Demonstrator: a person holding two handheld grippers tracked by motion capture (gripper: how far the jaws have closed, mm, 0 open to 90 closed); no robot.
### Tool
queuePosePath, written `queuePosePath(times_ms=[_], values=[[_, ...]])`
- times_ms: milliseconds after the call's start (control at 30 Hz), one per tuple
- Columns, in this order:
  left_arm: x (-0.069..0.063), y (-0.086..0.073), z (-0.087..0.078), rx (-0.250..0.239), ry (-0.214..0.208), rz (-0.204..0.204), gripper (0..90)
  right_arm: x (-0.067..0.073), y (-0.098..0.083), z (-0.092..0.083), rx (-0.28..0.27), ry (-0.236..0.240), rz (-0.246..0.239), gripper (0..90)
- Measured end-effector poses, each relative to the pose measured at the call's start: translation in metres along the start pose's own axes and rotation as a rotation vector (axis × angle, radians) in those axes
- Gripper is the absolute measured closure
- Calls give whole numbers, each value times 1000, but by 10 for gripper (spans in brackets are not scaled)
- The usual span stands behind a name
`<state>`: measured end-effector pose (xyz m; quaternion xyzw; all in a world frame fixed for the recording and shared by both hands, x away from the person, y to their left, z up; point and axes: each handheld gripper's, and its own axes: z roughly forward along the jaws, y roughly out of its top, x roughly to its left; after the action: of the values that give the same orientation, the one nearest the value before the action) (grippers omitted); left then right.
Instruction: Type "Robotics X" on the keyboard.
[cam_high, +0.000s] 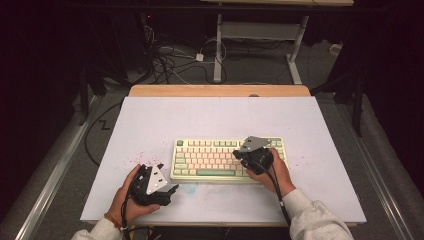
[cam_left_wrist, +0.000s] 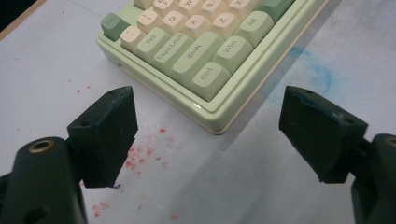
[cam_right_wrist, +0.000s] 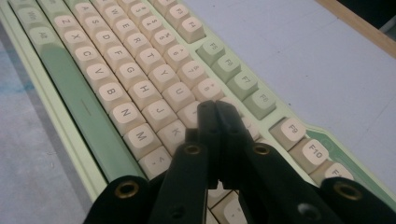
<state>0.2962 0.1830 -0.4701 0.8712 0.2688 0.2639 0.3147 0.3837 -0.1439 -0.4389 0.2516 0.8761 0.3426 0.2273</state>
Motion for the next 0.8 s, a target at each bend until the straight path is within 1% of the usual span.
queuePosePath(times_ms=[167, 267, 400, 567, 633, 800], values=[[-1, 0, 1, -1, -2, 0, 182, -1, 2, 10, 31, -1, -3, 900], [-1, 0, 1, 4, -5, 5, 182, -1, 2, 12, 39, -1, -2, 900], [-1, 0, 2, 6, -8, 2, 182, -2, 2, 14, 51, -2, 1, 900], [-1, 0, 2, 9, -8, 5, 181, -2, 2, 16, 64, -4, -7, 900], [-1, 1, 2, 9, -7, 6, 182, -2, 2, 17, 63, -4, -2, 900], [-1, 0, 2, 9, -10, 6, 182, -2, 2, 17, 67, -8, -6, 900]])
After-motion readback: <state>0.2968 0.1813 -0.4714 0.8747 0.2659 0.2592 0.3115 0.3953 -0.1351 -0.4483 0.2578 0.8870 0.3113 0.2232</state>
